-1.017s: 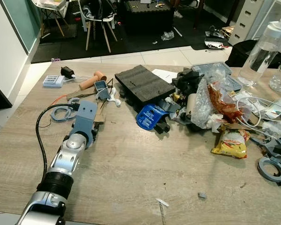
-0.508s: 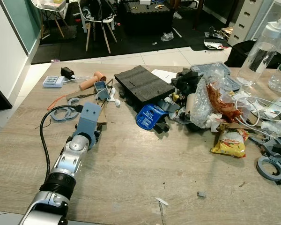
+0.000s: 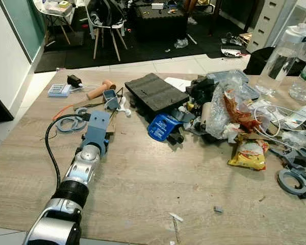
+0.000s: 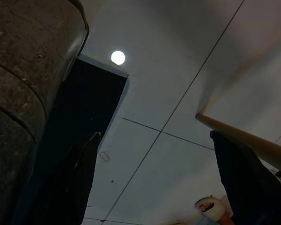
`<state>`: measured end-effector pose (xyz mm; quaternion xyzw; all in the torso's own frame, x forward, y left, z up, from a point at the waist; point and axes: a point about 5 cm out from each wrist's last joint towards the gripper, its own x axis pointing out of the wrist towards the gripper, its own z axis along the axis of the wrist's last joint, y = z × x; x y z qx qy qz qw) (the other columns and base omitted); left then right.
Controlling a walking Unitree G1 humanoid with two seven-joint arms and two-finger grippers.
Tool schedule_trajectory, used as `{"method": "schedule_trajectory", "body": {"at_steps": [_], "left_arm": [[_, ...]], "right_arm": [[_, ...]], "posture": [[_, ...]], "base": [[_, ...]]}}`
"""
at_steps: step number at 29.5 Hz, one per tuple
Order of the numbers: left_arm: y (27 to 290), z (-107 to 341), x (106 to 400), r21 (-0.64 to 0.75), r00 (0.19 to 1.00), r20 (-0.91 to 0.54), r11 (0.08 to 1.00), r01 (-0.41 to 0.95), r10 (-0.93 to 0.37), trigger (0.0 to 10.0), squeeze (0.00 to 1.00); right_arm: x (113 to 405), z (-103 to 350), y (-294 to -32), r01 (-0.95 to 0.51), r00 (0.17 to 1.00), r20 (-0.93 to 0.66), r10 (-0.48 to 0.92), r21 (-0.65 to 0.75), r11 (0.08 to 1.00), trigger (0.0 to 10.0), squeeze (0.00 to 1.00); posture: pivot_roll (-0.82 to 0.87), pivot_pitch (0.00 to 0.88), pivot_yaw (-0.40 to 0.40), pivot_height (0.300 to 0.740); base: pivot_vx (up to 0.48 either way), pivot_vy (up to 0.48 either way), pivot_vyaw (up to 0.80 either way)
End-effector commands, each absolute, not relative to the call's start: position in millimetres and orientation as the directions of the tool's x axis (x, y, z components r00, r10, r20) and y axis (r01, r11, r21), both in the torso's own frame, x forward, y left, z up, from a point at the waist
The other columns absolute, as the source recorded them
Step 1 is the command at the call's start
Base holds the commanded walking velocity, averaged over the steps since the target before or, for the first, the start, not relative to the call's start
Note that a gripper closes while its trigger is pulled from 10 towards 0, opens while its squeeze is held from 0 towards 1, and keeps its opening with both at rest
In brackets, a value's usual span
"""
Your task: Picking trash to rubbish bin
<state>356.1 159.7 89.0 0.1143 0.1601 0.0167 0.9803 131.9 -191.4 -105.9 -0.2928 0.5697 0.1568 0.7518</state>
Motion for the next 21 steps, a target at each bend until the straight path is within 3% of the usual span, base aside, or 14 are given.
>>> {"method": "schedule_trajectory", "body": {"at_steps": [1,5,6,21], "left_arm": [[158.1,72.1,349.8,0.212,0.920,-0.386,0.977,0.009,0.075,10.0,0.00],[154.6,70.5,351.3,0.198,0.917,-0.394,0.980,0.019,0.061,9.9,0.00],[154.6,69.8,351.3,0.197,0.916,-0.398,0.980,0.020,0.061,0.0,0.00],[169.8,62.1,347.4,0.209,0.904,-0.414,0.978,-0.018,0.105,0.0,0.00]], "right_arm": [[127.9,-108.9,-174.7,-0.584,0.288,-0.957,-0.045,-0.212,0.784,10.0,0.00],[127.3,-109.1,-174.8,-0.581,0.286,-0.957,-0.046,-0.211,0.786,10.0,0.00],[127.2,-109.1,-174.8,-0.580,0.286,-0.957,-0.046,-0.211,0.786,10.0,0.00],[125.4,-109.7,-174.9,-0.579,0.281,-0.959,-0.048,-0.209,0.788,10.0,0.00]], "posture": [[-0.07,0.029,0.057,0.740],[-0.08,0.030,0.058,0.740],[-0.08,0.031,0.059,0.740],[-0.08,0.036,0.061,0.740]], "base": [[0.000,0.000,0.00],[0.000,0.000,0.00],[0.000,0.000,0.00],[0.000,0.000,0.00]]}}
